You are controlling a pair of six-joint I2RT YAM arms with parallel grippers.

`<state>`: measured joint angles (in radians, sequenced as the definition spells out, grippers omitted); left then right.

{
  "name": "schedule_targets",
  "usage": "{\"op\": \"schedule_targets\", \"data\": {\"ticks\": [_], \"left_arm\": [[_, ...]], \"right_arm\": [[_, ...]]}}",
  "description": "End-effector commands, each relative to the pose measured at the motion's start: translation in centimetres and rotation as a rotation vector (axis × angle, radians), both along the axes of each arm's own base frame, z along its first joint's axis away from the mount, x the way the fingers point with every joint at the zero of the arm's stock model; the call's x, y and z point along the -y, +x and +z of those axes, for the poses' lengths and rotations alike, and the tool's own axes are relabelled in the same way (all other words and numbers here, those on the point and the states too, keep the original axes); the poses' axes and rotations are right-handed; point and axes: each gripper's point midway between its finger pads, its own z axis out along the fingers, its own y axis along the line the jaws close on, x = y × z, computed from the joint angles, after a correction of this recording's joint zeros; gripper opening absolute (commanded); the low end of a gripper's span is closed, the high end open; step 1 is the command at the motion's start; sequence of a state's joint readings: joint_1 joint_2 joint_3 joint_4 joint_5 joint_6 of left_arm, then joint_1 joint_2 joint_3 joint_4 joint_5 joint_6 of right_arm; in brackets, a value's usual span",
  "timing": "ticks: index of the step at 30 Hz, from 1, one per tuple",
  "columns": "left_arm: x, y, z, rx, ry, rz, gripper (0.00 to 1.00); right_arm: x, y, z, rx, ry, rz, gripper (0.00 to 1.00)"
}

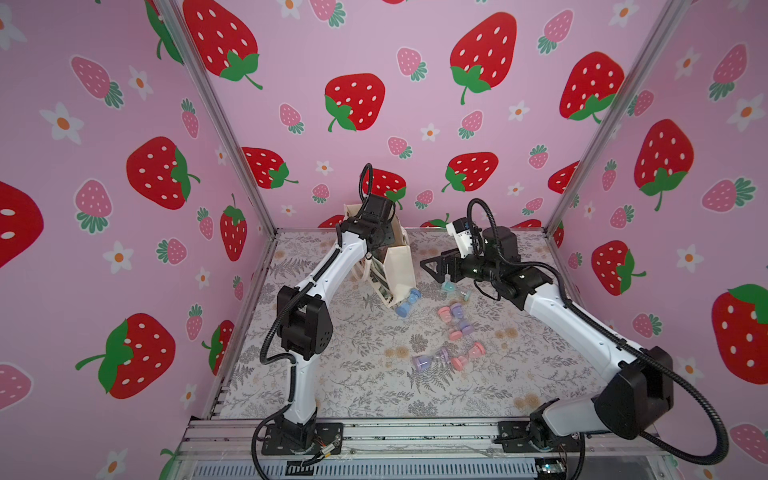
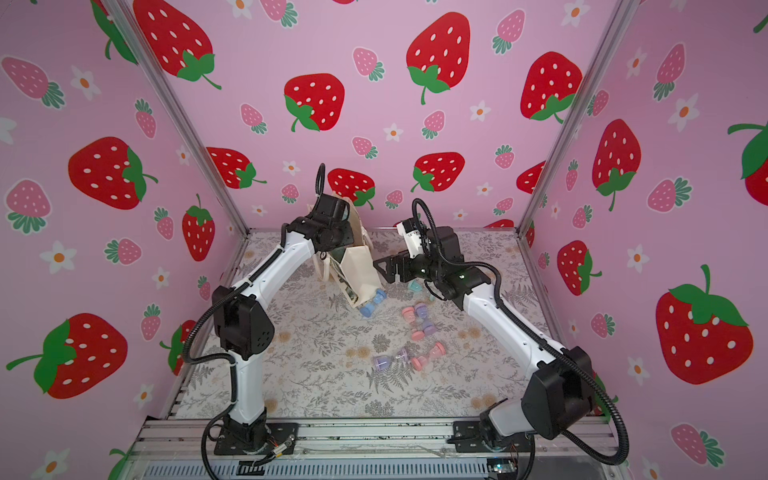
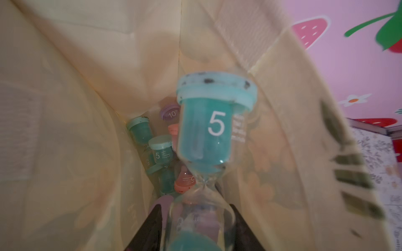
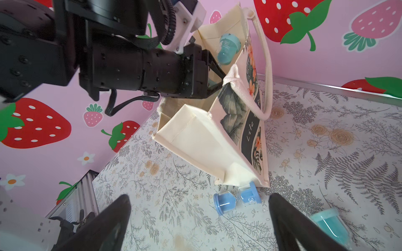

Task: Put the hourglass into the canvas bag
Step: Place the hourglass in the canvas bag.

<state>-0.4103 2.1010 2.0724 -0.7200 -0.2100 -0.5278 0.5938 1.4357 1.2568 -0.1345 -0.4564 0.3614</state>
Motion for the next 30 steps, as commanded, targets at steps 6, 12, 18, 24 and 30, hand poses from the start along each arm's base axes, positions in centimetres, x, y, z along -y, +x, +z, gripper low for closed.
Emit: {"op": "schedule_targets", "data": {"ticks": [6, 12, 18, 24, 30], "left_arm": [[-1.0, 0.3, -3.7, -0.137, 0.143, 0.007, 0.36], [-0.3, 0.1, -4.8, -0.164, 0.152, -0.015, 0.47], [0.0, 0.1, -3.6, -0.141, 0.134, -0.015, 0.56], [0.3, -0.4, -0.2, -0.089, 0.113, -0.027, 0.6], [0.6, -1.9, 5.7, 0.017, 0.067, -0.056, 0.62]], "right_arm": [[-0.7, 0.7, 0.0, 0.03, -0.001, 0.011, 0.99], [-0.6, 0.9, 0.0, 0.032, -0.002, 0.007, 0.99], [-0.3, 0.7, 0.2, 0.032, -0.002, 0.002, 0.99], [0.2, 0.4, 0.9, 0.033, 0.009, -0.011, 0.99], [0.7, -0.3, 1.0, 0.017, 0.015, -0.021, 0.99]]}}
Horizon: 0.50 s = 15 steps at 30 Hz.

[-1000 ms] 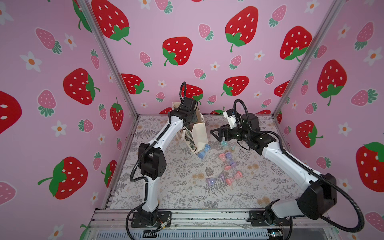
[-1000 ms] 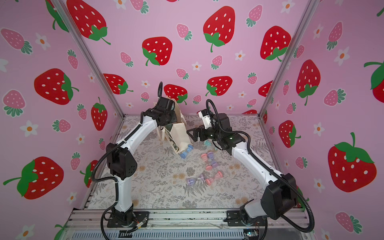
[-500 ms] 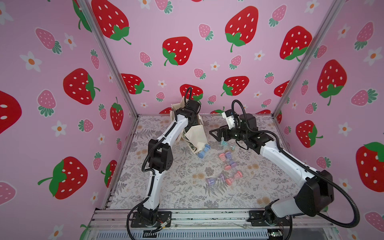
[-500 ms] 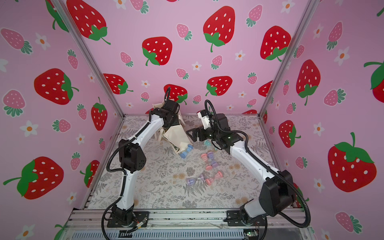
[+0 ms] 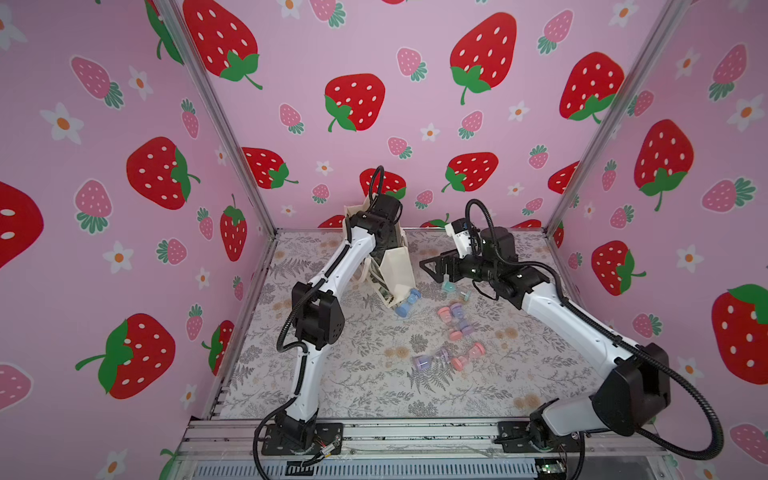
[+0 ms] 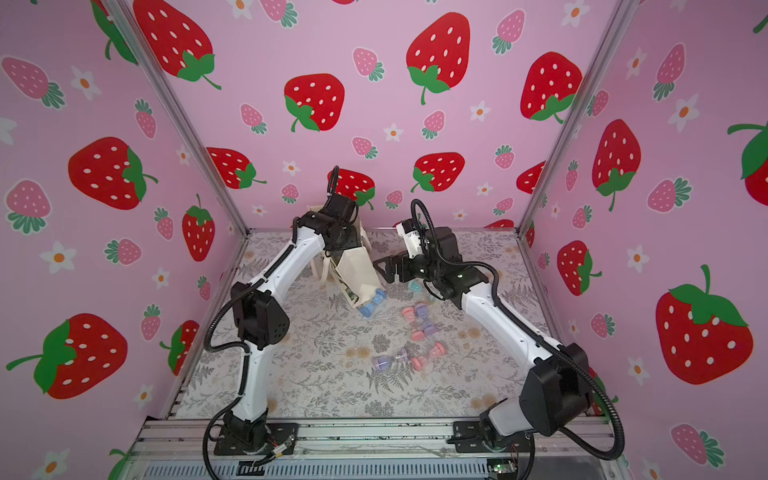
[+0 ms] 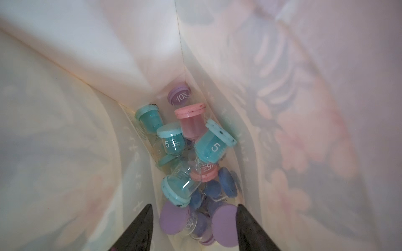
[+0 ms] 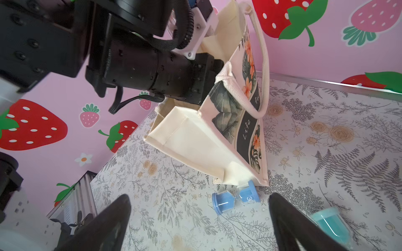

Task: Put the hourglass into the canvas bag
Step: Place the hourglass in the canvas bag, then pick up the hourglass from the center of the board.

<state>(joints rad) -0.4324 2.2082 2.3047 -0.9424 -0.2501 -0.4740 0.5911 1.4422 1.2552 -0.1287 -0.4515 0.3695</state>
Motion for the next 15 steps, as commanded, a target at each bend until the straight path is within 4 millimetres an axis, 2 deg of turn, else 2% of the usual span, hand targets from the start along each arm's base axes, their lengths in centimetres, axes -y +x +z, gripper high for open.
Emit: {"op": "schedule_targets", "data": {"ticks": [1, 6, 9, 15], "left_arm": [[0.3, -1.8, 6.7, 0.108, -0.047, -0.032, 0.63], [1.2, -4.4, 10.7, 0.192, -0.087, -0.098, 0.64], [1.7, -6.6, 12.2, 0.233, -0.102, -0.144, 0.64], [1.1, -11.7, 12.8, 0.311, -0.161, -0.218, 0.65]], "right_arm": [[0.8, -0.7, 1.2, 0.025, 0.012, -0.016, 0.99], [2.3, -0.8, 0.7, 0.0, -0.005, -0.09, 0.99], [2.9, -1.5, 0.1, -0.011, -0.02, -0.099, 0.99], [4.1, -2.6, -3.0, -0.062, -0.066, -0.117, 0.99]]}}
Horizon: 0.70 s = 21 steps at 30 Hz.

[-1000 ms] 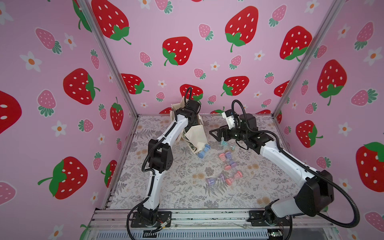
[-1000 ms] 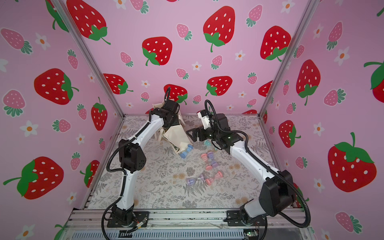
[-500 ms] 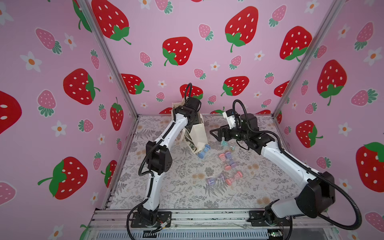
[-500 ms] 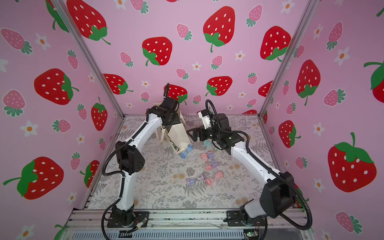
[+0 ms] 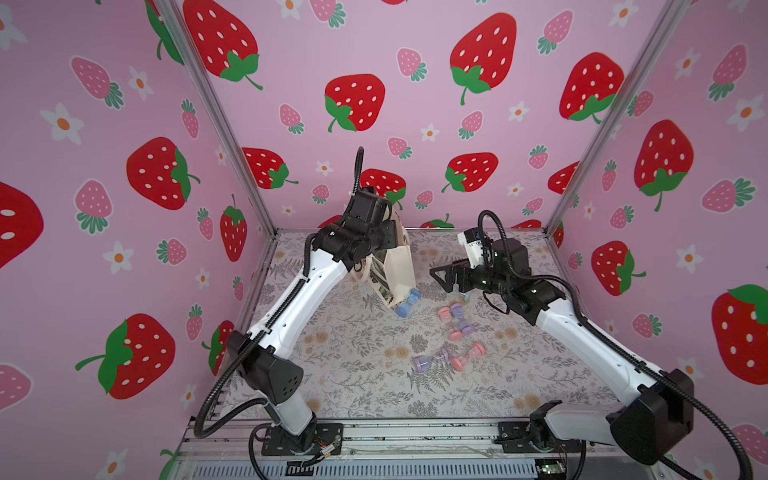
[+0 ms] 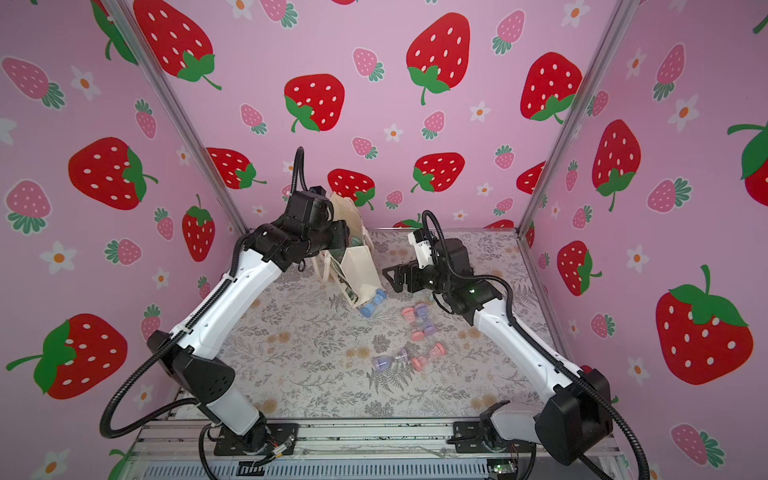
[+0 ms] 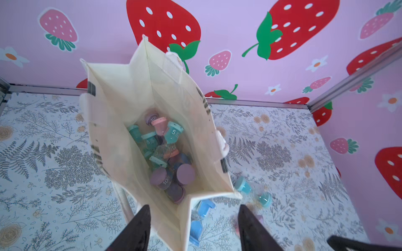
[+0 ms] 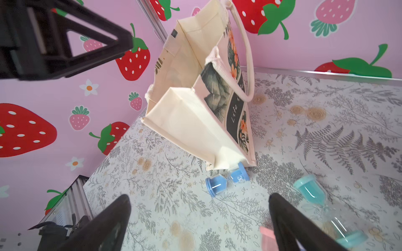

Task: Put the hourglass into the canvas bag
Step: Pick up the hourglass from the center of the board.

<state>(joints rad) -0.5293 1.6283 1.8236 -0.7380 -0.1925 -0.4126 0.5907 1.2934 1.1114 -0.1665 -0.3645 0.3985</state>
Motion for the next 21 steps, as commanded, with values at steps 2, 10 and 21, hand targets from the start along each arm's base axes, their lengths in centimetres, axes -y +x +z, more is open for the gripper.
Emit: {"op": "schedule_targets", "data": {"ticks": [2, 10, 21], "left_arm": [[-0.1, -2.4, 0.1, 0.073, -0.047, -0.06, 0.65], [-1.2, -9.0, -4.3, 0.095, -0.066, -0.169, 0.65], [2.4, -11.9, -12.3, 0.049, -0.03, -0.36, 0.65]], "right_arm": [[1.2, -0.9, -2.3, -0.049, -0.039, -0.024, 0.99], [2.2, -2.1, -6.6, -0.107, -0.082, -0.033, 0.99], [2.5, -2.3, -11.1, -0.167, -0.093, -0.051, 0.99]]}}
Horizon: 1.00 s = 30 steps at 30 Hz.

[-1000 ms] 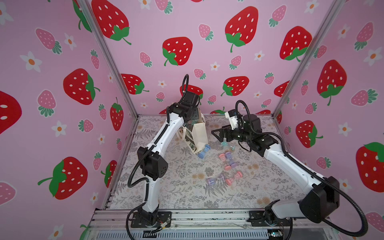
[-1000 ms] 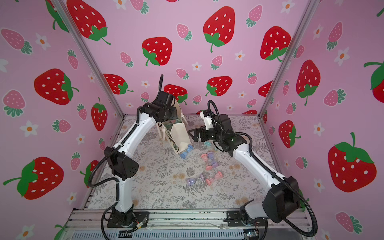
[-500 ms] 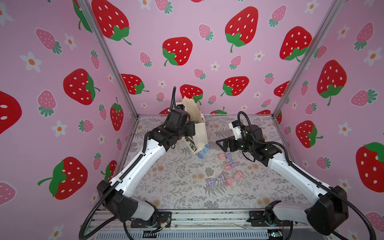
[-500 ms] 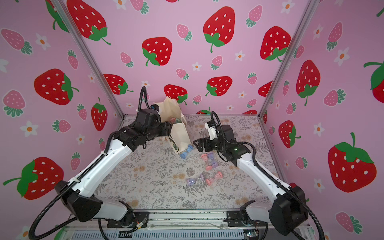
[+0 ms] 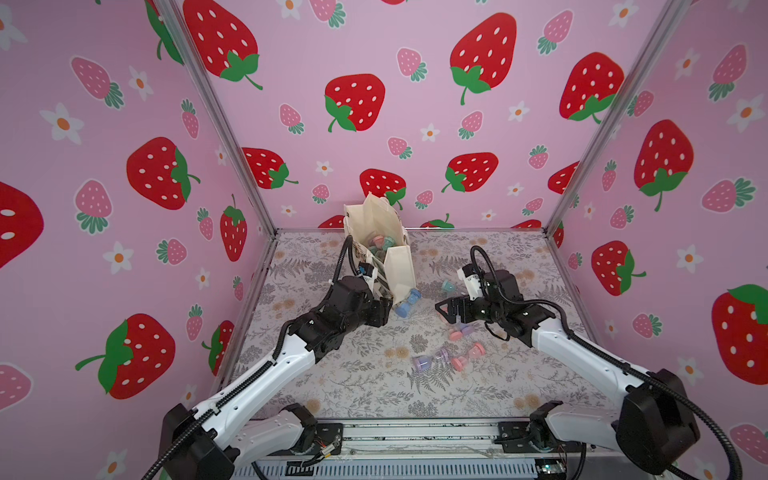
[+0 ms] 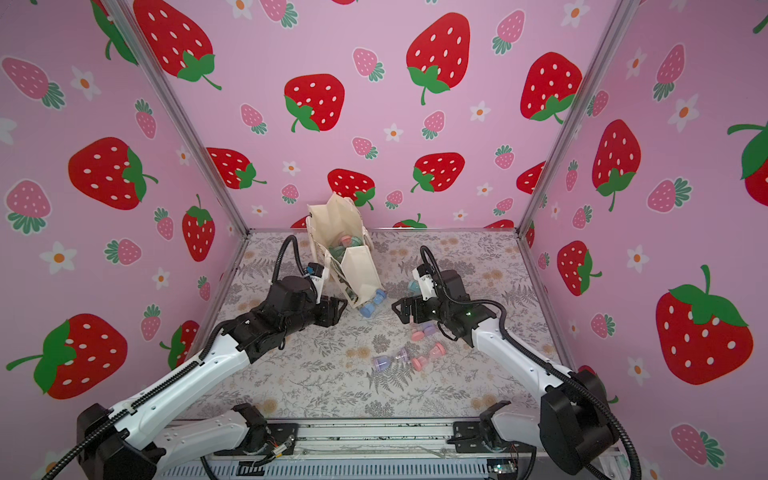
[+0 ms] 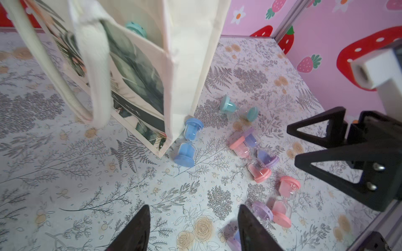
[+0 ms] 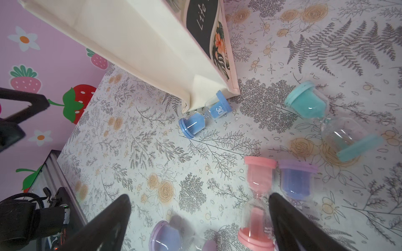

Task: Put the hourglass into the canvas bag
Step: Pick up the hourglass from the center of the board.

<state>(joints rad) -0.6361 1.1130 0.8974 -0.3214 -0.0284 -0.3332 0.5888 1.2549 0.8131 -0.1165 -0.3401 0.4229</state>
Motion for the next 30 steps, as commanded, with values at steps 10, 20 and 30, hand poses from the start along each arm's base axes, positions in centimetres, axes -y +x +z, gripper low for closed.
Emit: {"op": "schedule_targets", "data": {"ticks": [10, 20, 30], "left_arm": [[4.7, 3.5, -6.3, 0.016, 0.121, -0.066, 0.65], [5.2, 6.6, -11.5, -0.026, 0.247, 0.002, 0.66], [5.6, 8.8, -14.2, -0.028, 0.324, 0.044, 0.67]], "right_arm": [[0.1, 1.5, -1.6, -0.006, 0.035, -0.039, 0.99], [0.2, 1.8, -1.6, -0.004, 0.055, -0.041, 0.99], [0.5, 1.9, -1.1, 0.011, 0.062, -0.044, 0.99]]}}
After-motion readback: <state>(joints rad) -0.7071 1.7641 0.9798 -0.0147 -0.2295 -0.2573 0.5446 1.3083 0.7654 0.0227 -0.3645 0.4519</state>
